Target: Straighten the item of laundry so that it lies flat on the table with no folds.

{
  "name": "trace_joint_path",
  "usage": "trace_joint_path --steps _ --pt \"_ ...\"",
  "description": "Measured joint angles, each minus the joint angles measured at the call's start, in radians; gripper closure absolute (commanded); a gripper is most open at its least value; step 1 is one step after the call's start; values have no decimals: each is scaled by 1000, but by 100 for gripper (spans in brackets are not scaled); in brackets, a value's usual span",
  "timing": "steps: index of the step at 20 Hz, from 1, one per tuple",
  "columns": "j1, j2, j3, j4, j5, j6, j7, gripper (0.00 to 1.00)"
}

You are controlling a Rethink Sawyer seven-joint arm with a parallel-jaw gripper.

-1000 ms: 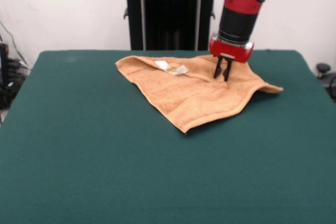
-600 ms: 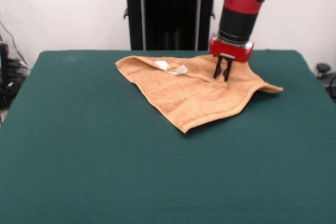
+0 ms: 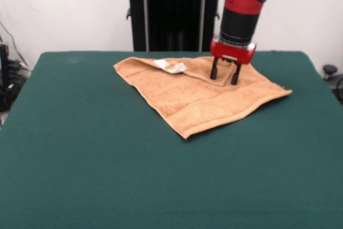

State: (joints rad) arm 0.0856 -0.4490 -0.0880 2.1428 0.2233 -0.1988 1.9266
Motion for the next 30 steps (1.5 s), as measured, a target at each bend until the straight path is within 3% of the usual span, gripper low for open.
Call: trace_joint_path --steps 30 --pt "15 -4 -12 -8 6 28 0 0"
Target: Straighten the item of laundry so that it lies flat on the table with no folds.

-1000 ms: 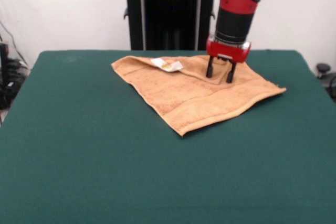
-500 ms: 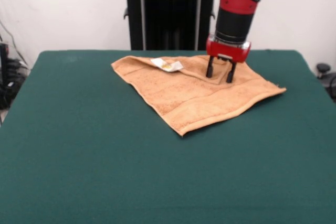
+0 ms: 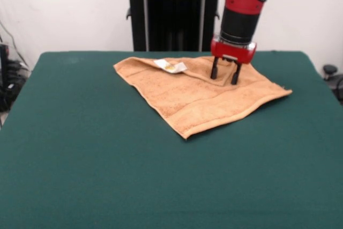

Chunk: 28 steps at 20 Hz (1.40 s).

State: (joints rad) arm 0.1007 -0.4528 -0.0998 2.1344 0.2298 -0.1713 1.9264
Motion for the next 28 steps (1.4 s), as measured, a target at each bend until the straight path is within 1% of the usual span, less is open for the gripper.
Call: trace_joint_path --steps 3,9,14,22,28 --pt "14 -1 -10 -6 10 16 0 0" --pt "57 -7 -43 -25 36 86 0 0" --pt "73 -20 -60 -30 40 125 0 0" --pt "74 -26 -86 -41 40 131 0 0" --pt "75 -25 -89 -46 40 131 0 0"
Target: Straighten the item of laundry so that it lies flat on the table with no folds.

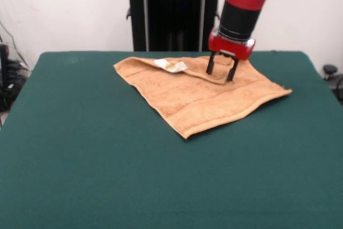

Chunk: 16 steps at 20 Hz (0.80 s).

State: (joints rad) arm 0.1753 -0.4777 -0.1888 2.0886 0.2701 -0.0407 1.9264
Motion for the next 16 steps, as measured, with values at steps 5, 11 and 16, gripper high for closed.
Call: trace_joint_path --steps 5,11,16 --pt "0 2 0 0 0 0 0 0" --pt "-2 4 0 -5 0 0 0 0" --pt "-13 9 1 -12 0 0 0 0"
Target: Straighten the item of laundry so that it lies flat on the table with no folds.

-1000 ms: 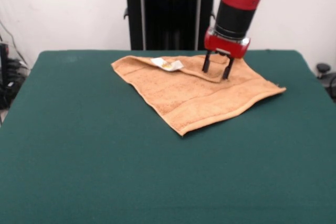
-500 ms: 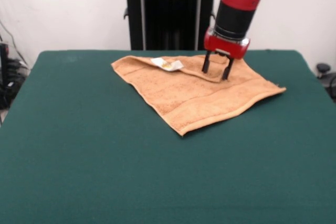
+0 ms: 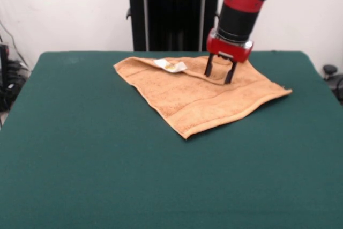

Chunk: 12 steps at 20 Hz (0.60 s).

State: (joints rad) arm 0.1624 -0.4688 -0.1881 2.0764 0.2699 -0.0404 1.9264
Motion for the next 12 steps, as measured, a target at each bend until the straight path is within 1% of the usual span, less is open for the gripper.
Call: trace_joint_path --steps 6,12 --pt "-24 26 6 -17 0 0 0 0" --pt "-28 37 7 -26 0 1 0 0"
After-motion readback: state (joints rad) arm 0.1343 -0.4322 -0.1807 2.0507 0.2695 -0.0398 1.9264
